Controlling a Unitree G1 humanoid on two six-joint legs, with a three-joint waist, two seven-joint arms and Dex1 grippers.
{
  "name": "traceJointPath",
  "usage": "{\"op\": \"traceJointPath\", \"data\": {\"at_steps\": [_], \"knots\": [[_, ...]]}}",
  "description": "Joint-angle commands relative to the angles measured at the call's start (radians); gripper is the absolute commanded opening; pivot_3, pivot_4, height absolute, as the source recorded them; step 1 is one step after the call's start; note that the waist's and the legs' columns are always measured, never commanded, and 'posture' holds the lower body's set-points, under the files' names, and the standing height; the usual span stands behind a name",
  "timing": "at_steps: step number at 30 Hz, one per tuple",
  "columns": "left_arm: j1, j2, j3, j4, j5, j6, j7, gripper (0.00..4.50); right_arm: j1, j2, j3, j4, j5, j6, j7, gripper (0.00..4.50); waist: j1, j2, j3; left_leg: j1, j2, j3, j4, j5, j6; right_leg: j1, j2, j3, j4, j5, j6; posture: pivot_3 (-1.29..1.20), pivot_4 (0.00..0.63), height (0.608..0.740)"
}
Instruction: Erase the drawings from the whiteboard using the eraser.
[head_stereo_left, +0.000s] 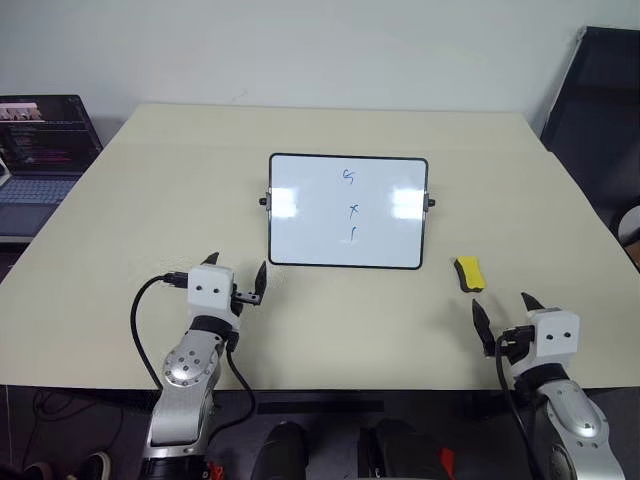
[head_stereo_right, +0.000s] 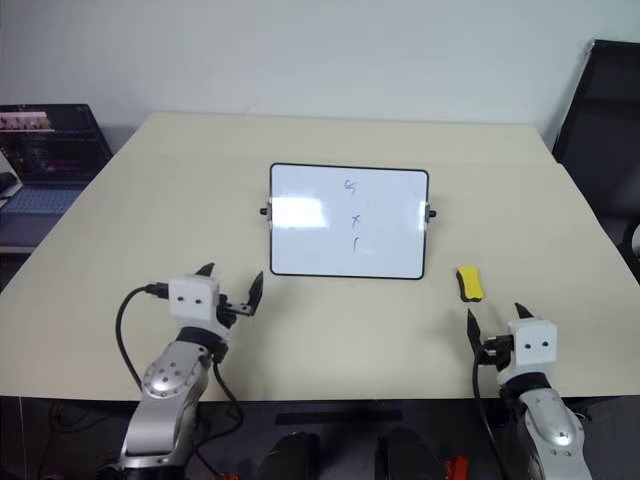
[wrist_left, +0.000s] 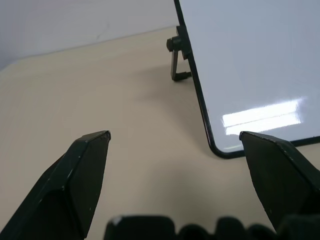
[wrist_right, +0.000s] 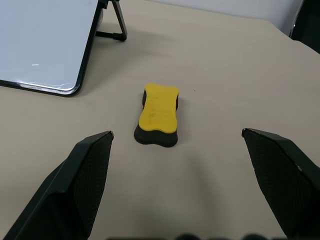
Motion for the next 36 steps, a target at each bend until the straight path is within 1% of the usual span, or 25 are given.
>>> {"op": "traceJointPath", "data": {"at_steps": [1,5,8,10,12,14,17,19,21,23,27,29,33,36], "knots": [[-0.001,0.003,0.004,-0.027,0.005,-0.022,0.004,4.5,-0.022,-0.007,-0.007,-0.031,0.023,0.016,0.012,4.48,0.001,0.0,0.0,0.0,0.0,0.0,0.0,0.0,0.0,0.0,0.0,0.0,0.0,0.0,0.0,0.0,0.15,0.74],[0.019,-0.002,-0.001,-0.043,0.009,-0.008,0.008,4.5,0.01,-0.002,0.01,-0.063,0.012,0.045,0.011,4.48,0.002,0.0,0.0,0.0,0.0,0.0,0.0,0.0,0.0,0.0,0.0,0.0,0.0,0.0,0.0,0.0,0.15,0.74],[0.036,0.014,-0.014,-0.051,0.0,-0.019,-0.029,4.5,0.027,0.002,0.025,-0.118,0.005,0.073,0.005,4.48,0.002,0.0,0.0,-0.001,0.0,0.0,-0.001,0.0,0.0,-0.001,0.0,0.0,0.0,0.0,-0.001,0.0,0.15,0.74],[0.042,0.048,-0.017,-0.046,0.011,-0.062,-0.063,4.5,0.03,0.016,0.027,-0.159,0.015,0.113,-0.015,4.48,0.002,0.0,0.0,0.0,0.0,-0.001,-0.001,0.0,0.0,-0.001,0.0,0.0,0.0,-0.001,-0.001,0.0,0.15,0.74],[0.035,0.079,-0.036,-0.075,-0.009,-0.077,-0.12,4.5,0.014,0.031,0.013,-0.201,0.072,0.188,-0.021,4.48,0.002,0.0,0.0,0.0,0.001,-0.001,-0.001,0.0,0.0,-0.001,0.0,0.0,0.0,-0.002,-0.003,0.0,0.15,0.74],[0.023,0.113,-0.024,-0.081,-0.053,-0.09,-0.18,4.5,-0.005,0.05,0.039,-0.231,0.086,0.224,-0.028,4.48,0.002,0.0,0.0,0.0,0.001,-0.001,0.0,0.0,0.0,0.0,0.0,0.0,0.0,-0.004,-0.007,0.0,0.15,0.74],[-0.035,0.165,-0.004,-0.065,-0.125,-0.087,-0.274,4.5,-0.067,0.06,0.06,-0.234,0.097,0.238,-0.032,4.48,0.001,0.0,0.0,0.0,0.001,0.0,0.0,0.0,0.0,0.0,-0.001,0.0,0.0,-0.004,-0.007,0.0,0.15,0.74],[-0.098,0.206,-0.023,-0.062,-0.162,-0.056,-0.349,4.5,-0.105,0.069,0.051,-0.264,0.113,0.302,-0.061,4.48,0.001,0.0,0.0,0.0,0.0,0.0,0.0,0.0,0.0,0.0,-0.001,0.0,0.0,-0.004,-0.007,0.0,0.15,0.74],[-0.15,0.253,-0.063,-0.069,-0.21,-0.008,-0.454,4.5,-0.143,0.072,0.045,-0.305,0.134,0.441,-0.108,4.48,0.002,0.0,0.0,-0.001,0.0,-0.001,-0.001,0.0,0.0,-0.001,0.0,-0.001,0.0,-0.004,-0.006,0.0,0.15,0.74],[-0.244,0.275,-0.12,-0.061,-0.253,0.044,-0.547,4.5,-0.218,0.065,0.001,-0.325,0.155,0.569,-0.158,4.48,0.002,0.0,0.0,-0.001,0.0,-0.001,-0.001,0.0,0.0,-0.001,0.0,-0.001,0.0,-0.001,-0.002,0.0,0.15,0.74],[-0.41,0.298,-0.169,0.004,-0.314,0.105,-0.687,4.5,-0.368,0.069,-0.064,-0.319,0.194,0.753,-0.226,4.48,0.001,0.0,0.001,-0.003,-0.002,0.0,0.001,0.0,0.0,-0.001,0.002,-0.003,0.0,0.001,0.001,0.0,0.15,0.74],[-0.475,0.31,-0.196,0.041,-0.336,0.122,-0.768,4.5,-0.422,0.067,-0.083,-0.286,0.194,0.809,-0.244,4.48,-0.002,0.0,0.001,-0.003,-0.002,0.0,0.001,0.0,0.0,-0.001,0.002,-0.003,-0.001,0.001,0.001,0.0,0.15,0.74],[-0.543,0.329,-0.215,0.098,-0.361,0.133,-0.88,4.5,-0.477,0.083,-0.099,-0.253,0.219,0.917,-0.259,4.48,-0.008,0.0,0.001,-0.003,-0.002,0.0,-0.002,0.0,0.0,-0.002,0.003,-0.002,0.0,0.0,0.0,0.0,0.15,0.74],[-0.624,0.332,-0.251,0.176,-0.36,0.129,-0.989,4.5,-0.509,0.035,-0.092,-0.19,0.213,0.966,-0.223,4.48,-0.008,0.001,0.001,-0.004,-0.002,-0.001,-0.002,0.0,0.0,-0.003,0.003,-0.002,0.0,0.0,0.0,0.0,0.15,0.74]]}}
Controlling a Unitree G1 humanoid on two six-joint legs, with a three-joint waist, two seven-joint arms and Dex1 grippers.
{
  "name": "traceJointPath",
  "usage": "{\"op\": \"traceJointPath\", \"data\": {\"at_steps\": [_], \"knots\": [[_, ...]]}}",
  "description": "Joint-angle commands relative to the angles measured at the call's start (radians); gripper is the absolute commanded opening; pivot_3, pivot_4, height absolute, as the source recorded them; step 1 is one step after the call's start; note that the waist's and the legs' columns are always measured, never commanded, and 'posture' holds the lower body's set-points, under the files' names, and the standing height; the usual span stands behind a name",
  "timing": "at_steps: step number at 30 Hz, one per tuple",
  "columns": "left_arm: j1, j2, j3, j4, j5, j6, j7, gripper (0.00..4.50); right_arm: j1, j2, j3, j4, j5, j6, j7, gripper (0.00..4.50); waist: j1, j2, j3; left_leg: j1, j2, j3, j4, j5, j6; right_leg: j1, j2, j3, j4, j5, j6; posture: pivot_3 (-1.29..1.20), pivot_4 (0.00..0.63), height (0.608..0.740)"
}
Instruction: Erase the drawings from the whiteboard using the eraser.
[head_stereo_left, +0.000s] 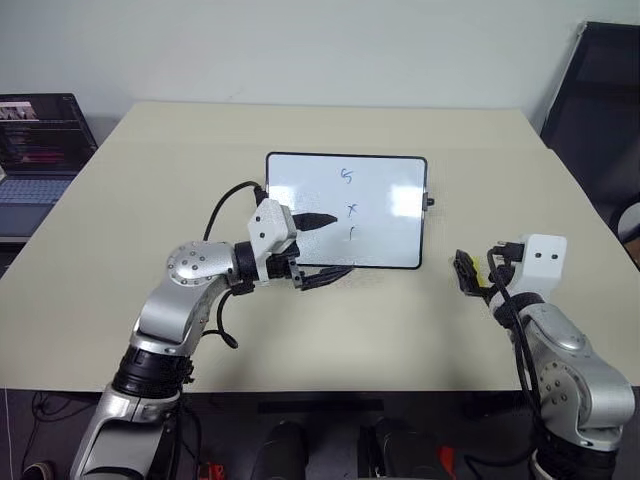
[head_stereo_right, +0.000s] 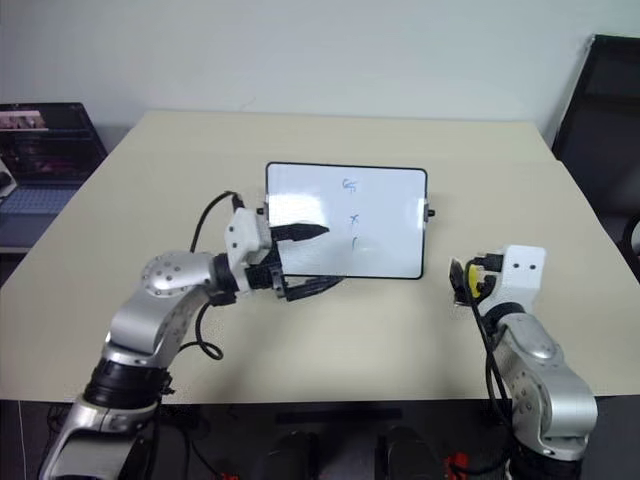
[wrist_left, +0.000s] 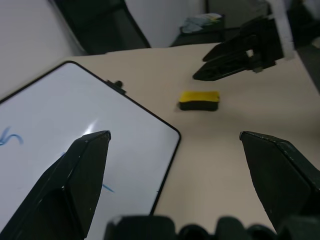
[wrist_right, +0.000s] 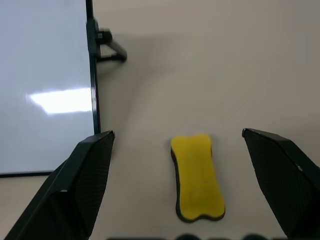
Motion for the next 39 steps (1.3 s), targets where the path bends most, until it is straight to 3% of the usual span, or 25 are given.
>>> {"op": "traceJointPath", "data": {"at_steps": [1,12,32,39], "knots": [[-0.088,0.013,-0.024,0.06,-0.021,-0.01,-0.118,4.5,-0.034,-0.048,-0.002,0.038,0.01,0.044,0.034,4.48,0.0,0.0,0.0,-0.001,0.0,0.0,0.0,0.0,0.0,0.0,0.0,0.0,0.0,0.0,0.0,0.0,0.15,0.74],[-0.199,-0.007,-0.036,0.181,0.012,-0.045,-0.231,4.5,-0.096,-0.117,0.01,0.245,-0.048,-0.076,0.085,4.48,0.0,0.0,0.0,-0.005,-0.001,0.002,0.001,0.0,0.0,-0.005,0.0,0.0,0.0,0.0,0.001,0.0,0.15,0.74],[-0.184,-0.012,-0.023,0.197,0.032,-0.075,-0.219,4.5,-0.168,-0.15,0.038,0.417,-0.082,-0.16,0.135,4.48,-0.001,0.0,0.0,-0.006,0.0,0.002,0.001,0.0,0.0,-0.006,0.0,0.0,0.001,0.0,0.001,0.0,0.15,0.74],[-0.181,-0.016,-0.026,0.209,0.037,-0.093,-0.219,4.5,-0.16,-0.148,0.034,0.421,-0.09,-0.15,0.136,2.06,-0.001,0.0,0.0,-0.006,0.0,0.002,0.001,0.0,0.0,-0.006,0.0,0.0,0.001,0.001,0.001,0.0,0.15,0.74]]}}
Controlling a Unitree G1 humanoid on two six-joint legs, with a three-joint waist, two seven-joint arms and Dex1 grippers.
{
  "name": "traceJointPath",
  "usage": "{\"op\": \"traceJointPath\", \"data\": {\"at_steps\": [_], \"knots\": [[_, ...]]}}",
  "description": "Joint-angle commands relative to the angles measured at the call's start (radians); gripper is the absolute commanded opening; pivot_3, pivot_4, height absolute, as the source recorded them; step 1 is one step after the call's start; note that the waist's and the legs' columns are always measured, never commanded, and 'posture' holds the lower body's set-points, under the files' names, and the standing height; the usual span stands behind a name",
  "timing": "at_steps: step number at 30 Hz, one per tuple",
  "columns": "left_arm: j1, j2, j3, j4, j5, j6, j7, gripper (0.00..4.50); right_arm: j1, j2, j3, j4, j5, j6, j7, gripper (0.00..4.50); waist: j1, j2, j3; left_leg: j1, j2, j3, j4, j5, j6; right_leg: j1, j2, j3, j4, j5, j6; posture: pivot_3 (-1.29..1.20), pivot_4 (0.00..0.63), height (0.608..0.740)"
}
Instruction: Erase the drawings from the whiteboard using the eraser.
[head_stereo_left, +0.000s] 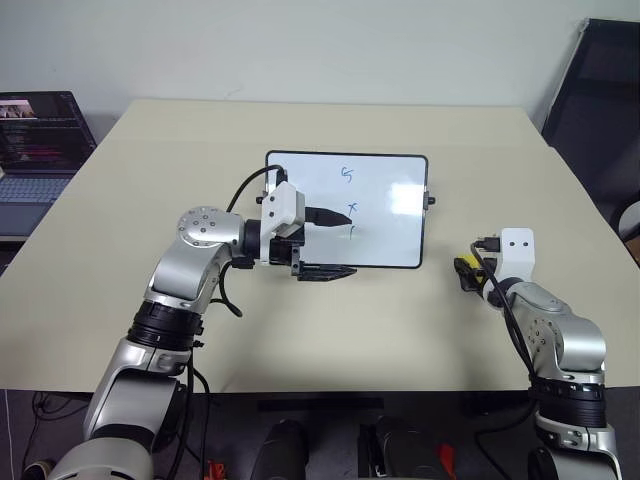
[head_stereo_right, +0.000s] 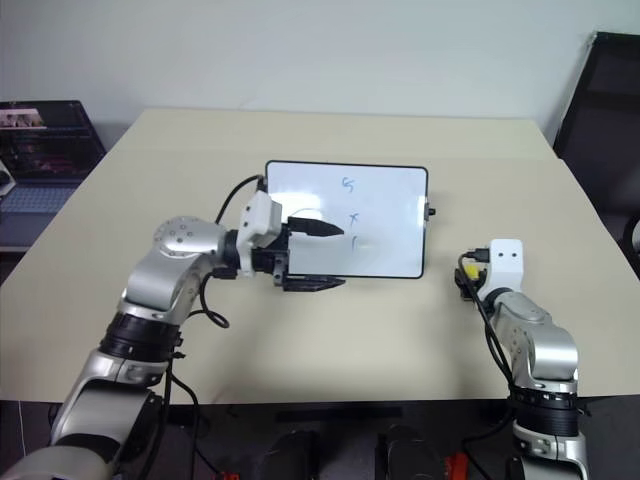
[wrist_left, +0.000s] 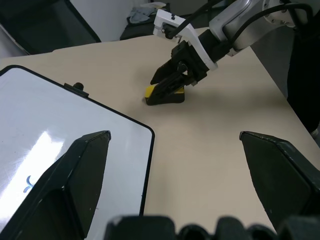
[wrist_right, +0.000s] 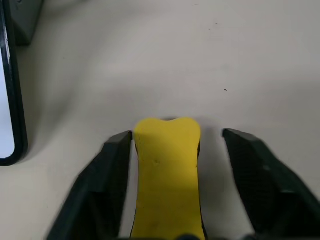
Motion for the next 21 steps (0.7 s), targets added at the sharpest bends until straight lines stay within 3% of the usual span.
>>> {"op": "traceJointPath", "data": {"at_steps": [1,4,21], "knots": [[-0.002,-0.005,0.008,-0.005,0.004,-0.026,-0.001,4.5,-0.002,-0.013,-0.015,-0.017,-0.003,-0.011,0.003,1.68,0.0,0.0,0.0,0.0,0.0,0.0,0.0,0.0,0.0,0.0,0.0,0.0,0.0,0.0,0.0,0.0,0.15,0.74],[0.0,-0.007,0.005,-0.005,0.006,-0.031,0.0,4.5,0.006,-0.017,-0.011,-0.021,-0.002,-0.001,0.011,0.97,0.0,0.0,0.0,0.0,0.0,0.0,0.0,0.0,0.0,0.0,0.0,0.0,0.0,0.0,0.0,0.0,0.15,0.74],[0.014,-0.009,0.016,-0.042,0.002,0.002,0.025,4.5,0.001,-0.02,0.002,-0.048,-0.005,-0.02,0.03,0.96,0.0,0.0,0.0,0.0,0.0,0.0,0.0,0.0,0.0,0.0,0.0,0.0,0.0,0.0,0.0,0.0,0.15,0.74]]}}
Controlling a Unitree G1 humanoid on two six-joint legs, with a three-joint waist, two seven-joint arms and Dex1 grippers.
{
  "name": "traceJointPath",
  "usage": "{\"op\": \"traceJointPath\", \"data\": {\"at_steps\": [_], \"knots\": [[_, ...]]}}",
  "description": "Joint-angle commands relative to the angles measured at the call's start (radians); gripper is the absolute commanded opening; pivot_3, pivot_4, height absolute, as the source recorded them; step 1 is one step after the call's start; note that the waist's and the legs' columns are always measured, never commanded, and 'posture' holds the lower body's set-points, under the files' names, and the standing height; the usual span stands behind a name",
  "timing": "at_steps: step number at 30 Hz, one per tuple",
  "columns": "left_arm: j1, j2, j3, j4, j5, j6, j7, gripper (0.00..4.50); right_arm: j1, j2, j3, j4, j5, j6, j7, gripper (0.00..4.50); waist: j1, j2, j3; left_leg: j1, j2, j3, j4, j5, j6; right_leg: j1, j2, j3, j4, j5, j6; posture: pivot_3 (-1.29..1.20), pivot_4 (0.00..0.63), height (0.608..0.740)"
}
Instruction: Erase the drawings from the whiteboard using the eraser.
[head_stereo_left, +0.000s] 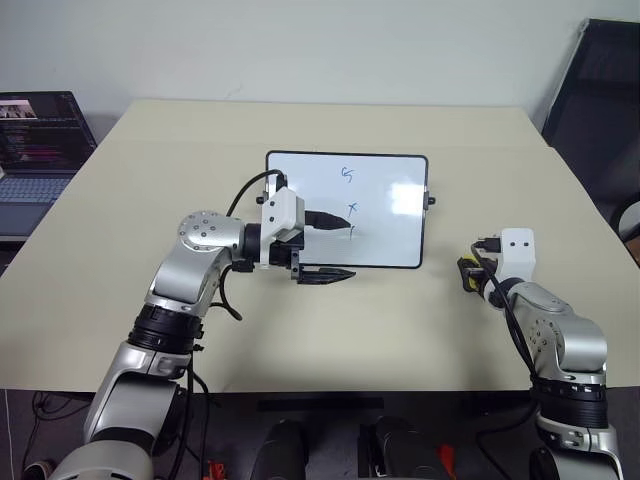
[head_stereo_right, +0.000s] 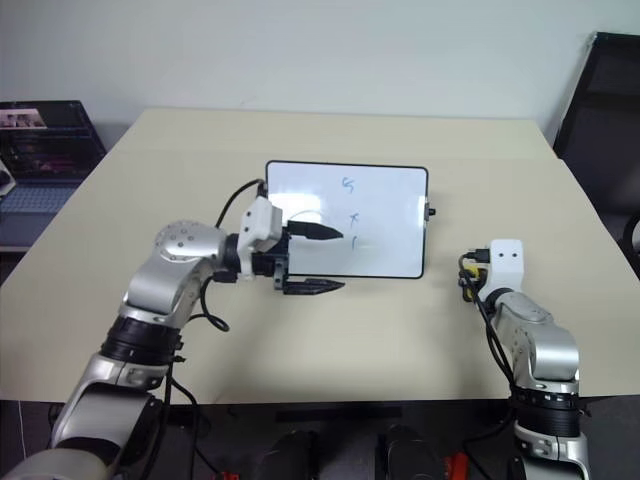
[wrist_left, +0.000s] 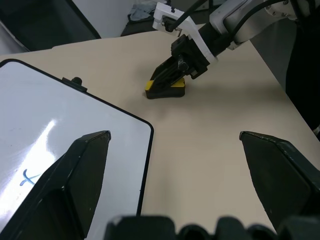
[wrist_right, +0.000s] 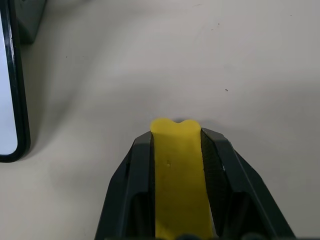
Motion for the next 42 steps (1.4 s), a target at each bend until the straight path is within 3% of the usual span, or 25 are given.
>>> {"op": "traceJointPath", "data": {"at_steps": [1,10,14,20,27,35,42], "knots": [[-0.006,-0.003,0.022,-0.044,-0.012,0.011,0.026,4.5,-0.009,-0.018,0.006,-0.062,0.0,-0.029,0.017,0.96,0.0,0.0,0.0,0.0,0.0,0.0,0.0,0.0,0.0,0.0,0.0,0.0,0.0,0.0,0.0,0.0,0.15,0.74],[0.07,0.034,0.095,-0.127,0.048,0.101,0.258,4.5,-0.06,-0.086,0.123,-0.327,0.05,0.033,0.121,0.96,-0.006,0.0,0.0,0.0,0.0,0.0,0.0,0.0,0.0,-0.001,0.0,0.0,0.001,0.0,0.0,0.0,0.15,0.74],[0.076,0.056,0.132,-0.139,0.083,0.176,0.371,4.5,-0.166,-0.103,0.204,-0.303,0.021,-0.012,0.15,0.96,-0.01,0.001,0.0,-0.001,0.001,0.0,0.001,0.0,0.0,-0.001,0.0,0.0,0.001,0.0,0.001,0.0,0.15,0.74],[0.075,0.082,0.133,-0.142,0.132,0.268,0.478,4.5,-0.385,-0.087,0.406,-0.024,-0.127,-0.238,0.213,0.96,-0.015,0.001,0.0,0.0,0.001,0.0,0.002,0.0,0.0,-0.001,0.0,0.0,0.001,0.001,0.002,0.0,0.15,0.74],[0.04,0.068,0.111,-0.191,0.142,0.356,0.529,4.5,-0.589,0.018,0.51,0.318,-0.246,-0.447,0.246,0.96,-0.01,0.001,0.0,-0.008,0.0,0.0,0.003,0.0,0.0,-0.008,-0.001,-0.001,0.002,0.004,-0.003,0.0,0.15,0.74],[0.016,0.053,0.088,-0.229,0.145,0.402,0.551,4.5,-0.804,0.125,0.53,0.703,-0.338,-0.646,0.272,0.96,-0.011,0.001,0.0,-0.008,0.0,-0.001,0.003,0.0,0.0,-0.009,-0.002,-0.001,0.003,0.004,-0.003,0.0,0.15,0.74],[0.021,0.053,0.084,-0.231,0.147,0.398,0.554,4.5,-0.885,0.148,0.528,0.941,-0.409,-0.753,0.261,0.96,-0.011,0.001,0.0,-0.008,0.0,-0.001,0.003,0.0,0.0,-0.009,-0.003,-0.001,0.004,0.005,-0.003,0.0,0.15,0.74]]}}
